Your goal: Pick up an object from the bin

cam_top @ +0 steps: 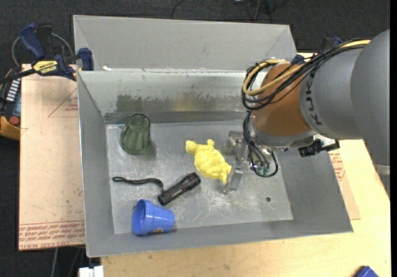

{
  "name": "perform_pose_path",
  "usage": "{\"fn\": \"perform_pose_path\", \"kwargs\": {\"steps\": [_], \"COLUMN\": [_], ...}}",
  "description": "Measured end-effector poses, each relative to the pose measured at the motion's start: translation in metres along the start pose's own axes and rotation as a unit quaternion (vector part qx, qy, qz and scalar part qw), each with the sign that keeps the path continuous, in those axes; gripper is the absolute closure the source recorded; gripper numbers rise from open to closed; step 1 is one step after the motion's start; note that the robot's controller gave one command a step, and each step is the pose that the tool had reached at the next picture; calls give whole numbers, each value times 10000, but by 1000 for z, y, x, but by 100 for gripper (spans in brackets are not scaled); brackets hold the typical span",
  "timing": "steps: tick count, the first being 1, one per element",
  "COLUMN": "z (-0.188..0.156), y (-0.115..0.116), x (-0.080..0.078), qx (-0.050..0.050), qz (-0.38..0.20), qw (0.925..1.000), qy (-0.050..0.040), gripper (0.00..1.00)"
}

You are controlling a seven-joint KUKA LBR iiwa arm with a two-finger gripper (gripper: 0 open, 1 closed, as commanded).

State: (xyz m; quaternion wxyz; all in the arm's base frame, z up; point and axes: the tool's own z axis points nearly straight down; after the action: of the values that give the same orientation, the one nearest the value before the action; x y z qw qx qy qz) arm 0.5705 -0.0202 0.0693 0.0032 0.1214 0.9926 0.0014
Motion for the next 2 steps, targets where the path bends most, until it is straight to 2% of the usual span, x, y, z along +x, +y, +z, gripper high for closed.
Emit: {"fn": "perform_pose_path", "kwargs": {"steps": [1, 2], "z": [-2, -2], "y": [22, 22], "x": [3, 3], "qx": [-6, -6], "qz": [-379, -379], "qw": [9993, 9993], "qy": [31, 31], "gripper": [100, 100]}}
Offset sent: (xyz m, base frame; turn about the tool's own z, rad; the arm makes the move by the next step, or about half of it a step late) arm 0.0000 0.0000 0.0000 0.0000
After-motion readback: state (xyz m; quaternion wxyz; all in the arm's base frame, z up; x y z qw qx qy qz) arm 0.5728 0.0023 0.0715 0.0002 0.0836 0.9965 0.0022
